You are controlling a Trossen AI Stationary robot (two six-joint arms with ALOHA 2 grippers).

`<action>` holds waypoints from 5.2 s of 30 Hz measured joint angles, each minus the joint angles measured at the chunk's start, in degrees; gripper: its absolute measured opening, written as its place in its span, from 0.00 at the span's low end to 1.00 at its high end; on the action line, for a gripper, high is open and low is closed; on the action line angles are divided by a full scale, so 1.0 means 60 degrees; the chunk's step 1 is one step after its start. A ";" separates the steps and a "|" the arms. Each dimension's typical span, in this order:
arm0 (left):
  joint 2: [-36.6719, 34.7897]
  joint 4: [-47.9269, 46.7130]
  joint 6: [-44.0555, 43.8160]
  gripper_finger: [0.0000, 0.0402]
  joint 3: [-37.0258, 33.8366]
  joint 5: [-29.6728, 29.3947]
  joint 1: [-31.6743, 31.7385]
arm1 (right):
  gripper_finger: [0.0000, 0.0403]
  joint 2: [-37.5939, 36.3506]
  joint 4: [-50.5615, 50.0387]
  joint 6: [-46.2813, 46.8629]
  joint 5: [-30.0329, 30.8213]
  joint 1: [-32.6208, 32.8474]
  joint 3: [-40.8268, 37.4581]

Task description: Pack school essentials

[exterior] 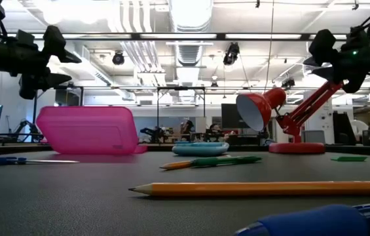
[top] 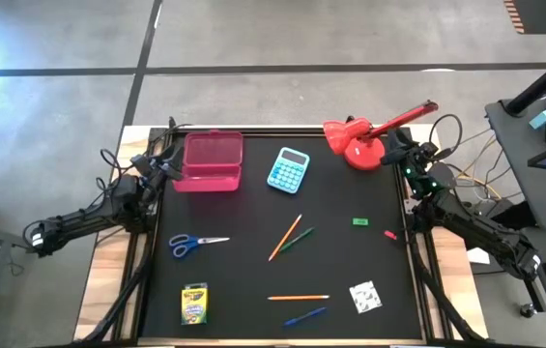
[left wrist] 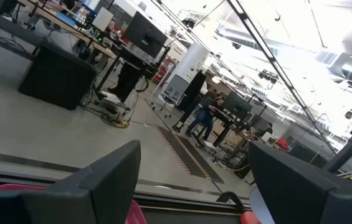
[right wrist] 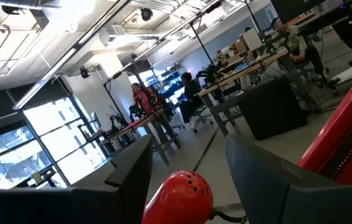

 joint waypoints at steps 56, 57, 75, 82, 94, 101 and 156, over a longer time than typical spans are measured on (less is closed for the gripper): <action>0.0000 -0.0002 0.0000 0.70 0.0001 0.0000 0.0001 | 0.48 0.0139 0.0002 0.0001 0.0001 -0.0160 0.0000; -0.0001 0.0001 0.0000 0.70 0.0001 -0.0002 0.0001 | 0.48 0.0176 0.0000 0.0000 0.0004 -0.0162 0.0000; 0.0000 -0.0001 0.0000 0.70 0.0001 -0.0001 -0.0002 | 0.48 0.0264 0.0610 0.1466 -0.0026 -0.0158 -0.0001; -0.0001 -0.0001 0.0000 0.70 0.0001 -0.0001 -0.0001 | 0.48 0.0264 0.0867 0.5569 -0.0584 -0.0158 0.0003; 0.0002 0.0000 0.0000 0.70 0.0000 0.0000 -0.0001 | 0.48 0.0273 0.0841 0.6134 -0.5098 0.0034 0.1409; 0.0002 0.0000 0.0000 0.70 -0.0001 -0.0001 0.0000 | 0.48 0.0528 -0.0878 0.6060 -0.6065 0.0257 0.3062; 0.0175 0.2702 -0.5435 0.70 -0.0002 0.4715 -0.0021 | 0.48 0.5579 -1.4482 0.3908 -0.6018 0.5536 0.8513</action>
